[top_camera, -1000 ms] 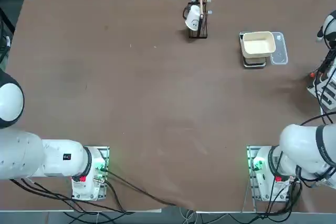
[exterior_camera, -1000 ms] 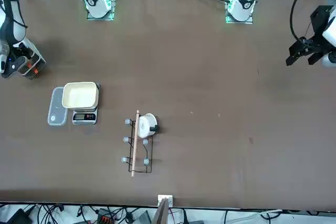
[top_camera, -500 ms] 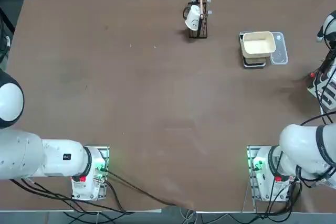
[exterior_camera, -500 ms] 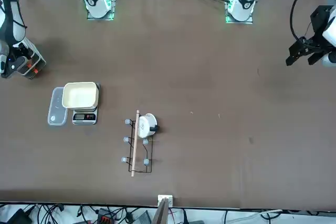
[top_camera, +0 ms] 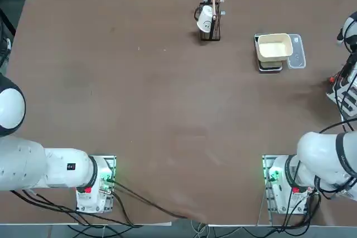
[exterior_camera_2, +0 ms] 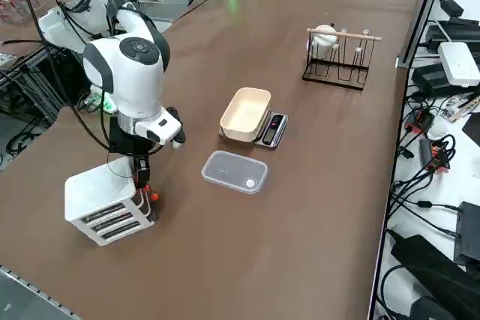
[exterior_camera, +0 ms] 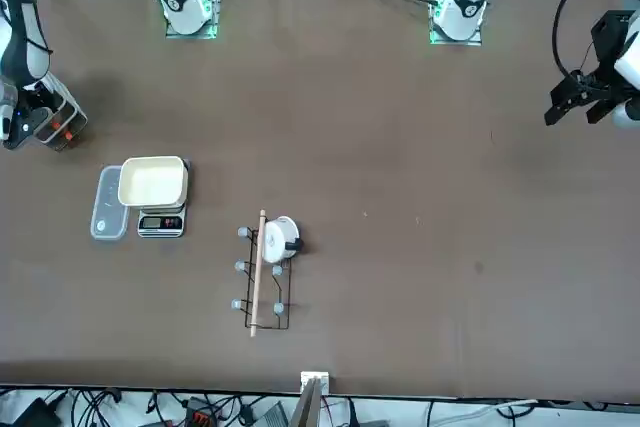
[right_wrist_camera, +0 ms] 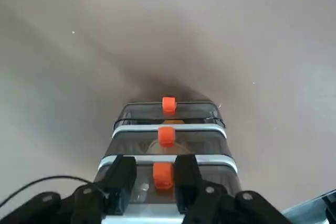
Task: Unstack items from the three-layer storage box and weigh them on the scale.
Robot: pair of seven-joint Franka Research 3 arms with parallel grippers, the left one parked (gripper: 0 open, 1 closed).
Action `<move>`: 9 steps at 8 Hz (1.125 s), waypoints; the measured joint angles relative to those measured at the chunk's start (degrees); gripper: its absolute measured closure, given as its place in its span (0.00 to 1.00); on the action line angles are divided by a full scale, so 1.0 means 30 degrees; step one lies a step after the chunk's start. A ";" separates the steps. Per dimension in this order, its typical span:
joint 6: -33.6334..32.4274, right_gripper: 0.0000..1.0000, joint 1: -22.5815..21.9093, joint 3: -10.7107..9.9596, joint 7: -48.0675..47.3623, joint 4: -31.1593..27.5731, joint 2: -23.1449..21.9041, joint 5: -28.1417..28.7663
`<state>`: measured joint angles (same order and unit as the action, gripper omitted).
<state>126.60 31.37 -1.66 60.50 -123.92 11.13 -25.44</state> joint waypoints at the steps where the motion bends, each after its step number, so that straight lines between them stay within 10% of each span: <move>1: 0.0011 0.55 -0.0002 0.0023 -0.0134 0.0028 0.0021 -0.0212; 6: 0.0033 0.86 -0.0027 0.0159 -0.0947 0.0133 0.0192 -0.0685; 9: 0.0032 0.88 -0.0027 0.0159 -0.1056 0.0137 0.0194 -0.0685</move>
<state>126.70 31.29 -1.19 57.33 -123.50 11.71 -27.50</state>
